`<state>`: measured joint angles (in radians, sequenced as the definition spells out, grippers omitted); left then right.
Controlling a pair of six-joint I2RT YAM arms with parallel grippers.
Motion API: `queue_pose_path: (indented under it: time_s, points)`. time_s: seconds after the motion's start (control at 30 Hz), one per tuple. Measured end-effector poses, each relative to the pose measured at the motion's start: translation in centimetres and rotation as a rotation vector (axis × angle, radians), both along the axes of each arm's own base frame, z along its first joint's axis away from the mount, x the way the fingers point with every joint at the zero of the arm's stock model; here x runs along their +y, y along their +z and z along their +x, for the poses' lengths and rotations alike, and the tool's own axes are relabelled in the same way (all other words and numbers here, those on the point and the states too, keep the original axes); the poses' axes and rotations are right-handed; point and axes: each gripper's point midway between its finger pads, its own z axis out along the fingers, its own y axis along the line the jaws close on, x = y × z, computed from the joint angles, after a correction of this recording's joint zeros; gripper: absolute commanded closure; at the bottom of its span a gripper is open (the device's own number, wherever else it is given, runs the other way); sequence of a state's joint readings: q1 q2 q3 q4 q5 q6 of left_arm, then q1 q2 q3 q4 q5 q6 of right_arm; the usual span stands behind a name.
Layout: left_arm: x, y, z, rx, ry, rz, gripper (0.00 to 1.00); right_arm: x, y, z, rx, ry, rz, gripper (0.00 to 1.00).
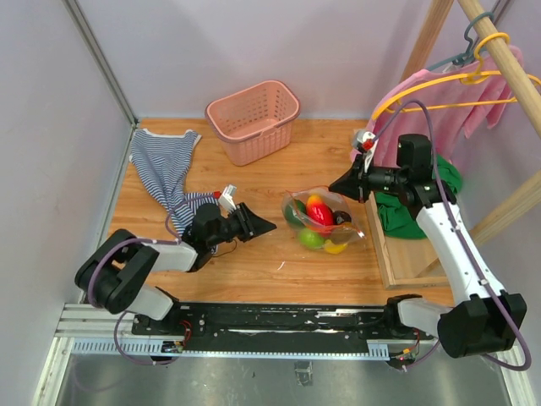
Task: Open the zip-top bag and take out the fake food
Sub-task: Open the zipper of the food storage bag at the center of the board.
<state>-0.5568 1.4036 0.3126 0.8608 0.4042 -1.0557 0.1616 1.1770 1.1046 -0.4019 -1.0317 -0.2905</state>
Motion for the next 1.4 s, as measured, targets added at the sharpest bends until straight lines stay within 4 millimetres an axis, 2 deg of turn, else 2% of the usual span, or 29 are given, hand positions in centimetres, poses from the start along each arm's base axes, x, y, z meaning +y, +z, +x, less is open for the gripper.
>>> queue_pose_path:
  time_s: [0.1, 0.27, 0.33, 0.43, 0.6, 0.77, 0.87, 1.0, 1.1, 1.2, 1.3, 1.4]
  points:
    - [-0.9, 0.0, 0.5, -0.005, -0.025, -0.009, 0.72, -0.6, 0.4, 0.0, -0.009, -0.017, 0.003, 0.99]
    - [-0.9, 1.0, 0.7, -0.044, -0.026, -0.021, 0.70, -0.9, 0.7, -0.1, -0.024, -0.017, 0.017, 0.99]
    - [-0.8, 1.9, 0.6, -0.074, -0.024, -0.021, 0.69, -0.7, 0.2, -0.2, -0.020, -0.001, 0.028, 0.99]
    - [-0.5, 3.4, 0.2, -0.118, -0.026, -0.026, 0.69, 0.3, -1.5, -0.9, 0.019, 0.045, 0.036, 0.99]
    - [0.3, 6.2, -1.3, -0.188, -0.029, -0.050, 0.67, 2.6, -3.9, -2.4, 0.084, 0.144, 0.041, 0.99]
    - [-0.1, 9.0, -4.2, -0.275, -0.062, -0.056, 0.66, 3.7, -4.6, -2.6, 0.092, 0.174, 0.049, 0.99]
    - [-0.8, 9.9, -5.5, -0.297, -0.076, -0.052, 0.66, 4.0, -4.7, -2.4, 0.093, 0.179, 0.060, 0.99]
    - [-1.8, 10.2, -6.3, -0.286, -0.064, -0.039, 0.64, 5.0, -5.4, -3.4, 0.117, 0.220, 0.071, 0.99]
    - [-2.6, 10.6, -6.4, -0.280, -0.042, -0.031, 0.63, 5.8, -5.9, -4.1, 0.133, 0.250, 0.067, 0.99]
    - [-3.5, 12.2, -6.1, -0.291, -0.013, -0.040, 0.63, 6.1, -6.1, -4.2, 0.141, 0.260, 0.065, 0.99]
    - [-4.1, 14.3, -5.0, -0.299, 0.045, -0.052, 0.64, 6.1, -6.1, -4.2, 0.139, 0.260, 0.064, 0.99]
    - [-4.7, 15.6, -3.3, -0.281, 0.104, -0.042, 0.66, 6.0, -6.2, -4.2, 0.135, 0.259, 0.061, 0.99]
